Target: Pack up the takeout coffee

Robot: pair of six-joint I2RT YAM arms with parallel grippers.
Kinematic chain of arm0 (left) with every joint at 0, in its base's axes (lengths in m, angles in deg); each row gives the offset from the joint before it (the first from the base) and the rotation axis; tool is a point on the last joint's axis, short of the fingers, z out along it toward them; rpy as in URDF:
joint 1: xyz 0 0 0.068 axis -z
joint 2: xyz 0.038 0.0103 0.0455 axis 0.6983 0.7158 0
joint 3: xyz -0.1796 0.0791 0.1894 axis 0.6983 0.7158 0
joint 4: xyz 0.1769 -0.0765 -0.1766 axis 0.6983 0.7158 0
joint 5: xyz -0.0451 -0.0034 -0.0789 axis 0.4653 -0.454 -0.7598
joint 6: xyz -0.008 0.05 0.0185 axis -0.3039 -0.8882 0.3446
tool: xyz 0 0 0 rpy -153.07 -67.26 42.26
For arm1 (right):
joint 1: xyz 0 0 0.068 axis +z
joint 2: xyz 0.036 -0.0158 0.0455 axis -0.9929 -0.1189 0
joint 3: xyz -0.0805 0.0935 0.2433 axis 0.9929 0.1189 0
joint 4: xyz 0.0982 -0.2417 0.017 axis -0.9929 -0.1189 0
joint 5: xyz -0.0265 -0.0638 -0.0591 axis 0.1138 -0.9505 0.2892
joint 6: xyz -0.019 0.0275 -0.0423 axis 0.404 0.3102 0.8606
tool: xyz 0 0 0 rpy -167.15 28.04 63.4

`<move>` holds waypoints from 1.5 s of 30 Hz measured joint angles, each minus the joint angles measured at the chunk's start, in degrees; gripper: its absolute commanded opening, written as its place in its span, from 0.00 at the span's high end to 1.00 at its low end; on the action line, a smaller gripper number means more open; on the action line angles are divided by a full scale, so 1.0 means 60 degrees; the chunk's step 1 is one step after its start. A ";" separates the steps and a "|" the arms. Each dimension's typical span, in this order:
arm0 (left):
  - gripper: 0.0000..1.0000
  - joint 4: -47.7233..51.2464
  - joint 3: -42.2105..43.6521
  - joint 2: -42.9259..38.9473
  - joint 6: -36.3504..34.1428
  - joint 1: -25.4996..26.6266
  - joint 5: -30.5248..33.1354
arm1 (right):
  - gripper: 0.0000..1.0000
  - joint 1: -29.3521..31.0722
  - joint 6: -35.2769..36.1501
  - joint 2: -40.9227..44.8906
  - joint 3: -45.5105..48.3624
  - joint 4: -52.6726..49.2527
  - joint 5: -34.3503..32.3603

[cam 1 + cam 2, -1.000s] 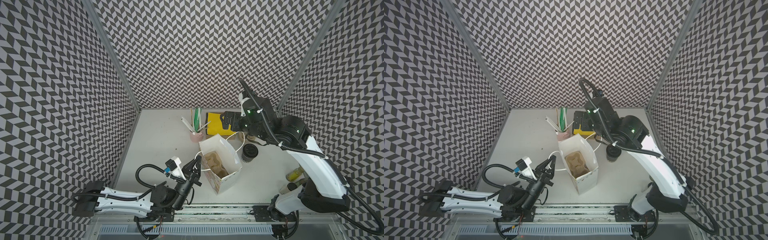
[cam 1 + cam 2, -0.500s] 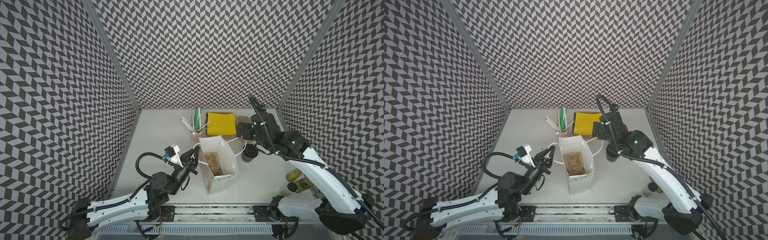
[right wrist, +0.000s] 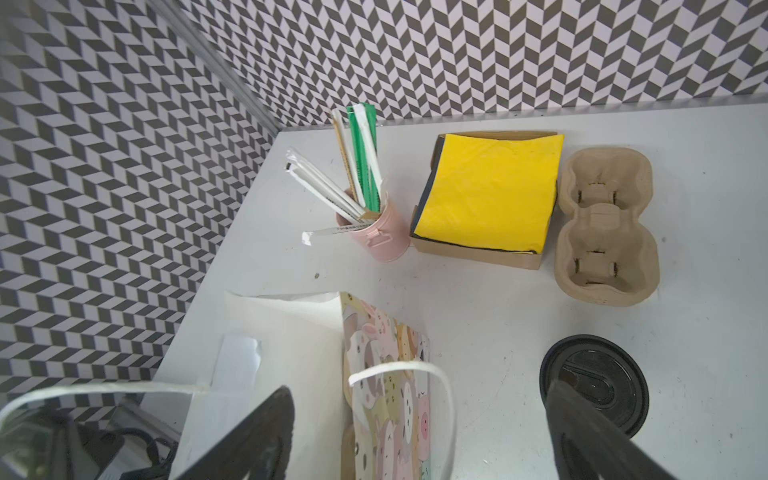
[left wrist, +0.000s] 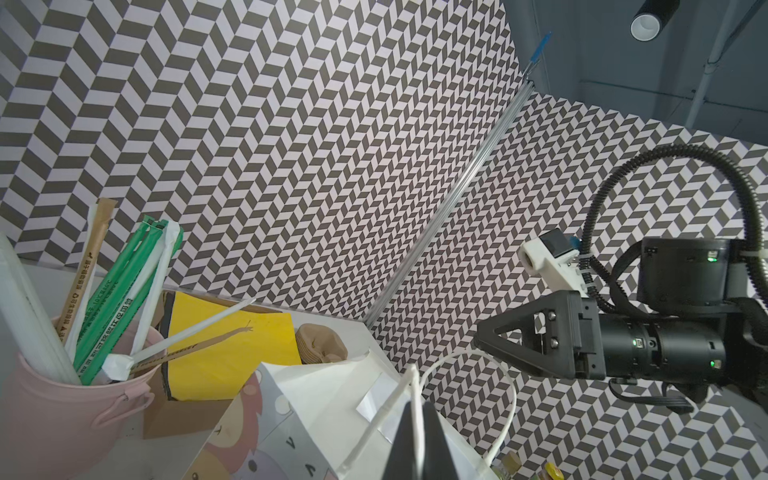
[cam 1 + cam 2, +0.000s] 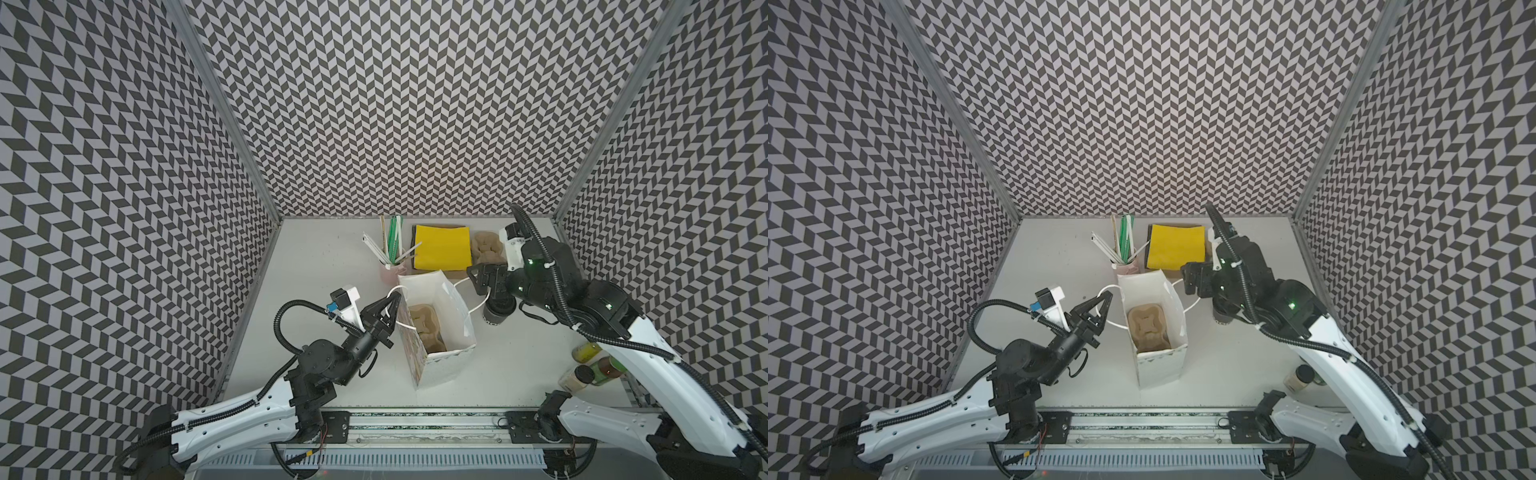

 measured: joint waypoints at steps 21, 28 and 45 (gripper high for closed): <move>1.00 0.0816 0.0342 -0.0401 0.0463 -0.0004 -0.0025 | 0.27 0.2579 -0.1315 -0.0113 0.1377 -0.0707 -0.0033; 1.00 0.0860 0.0393 -0.0521 0.0459 -0.0004 -0.0018 | 0.54 0.2769 -0.1599 -0.0117 0.2040 -0.0437 0.0062; 0.68 0.0645 0.0087 0.0517 0.0222 -0.0579 -0.0036 | 0.96 0.2714 -0.1599 -0.1158 0.1395 0.0029 -0.1475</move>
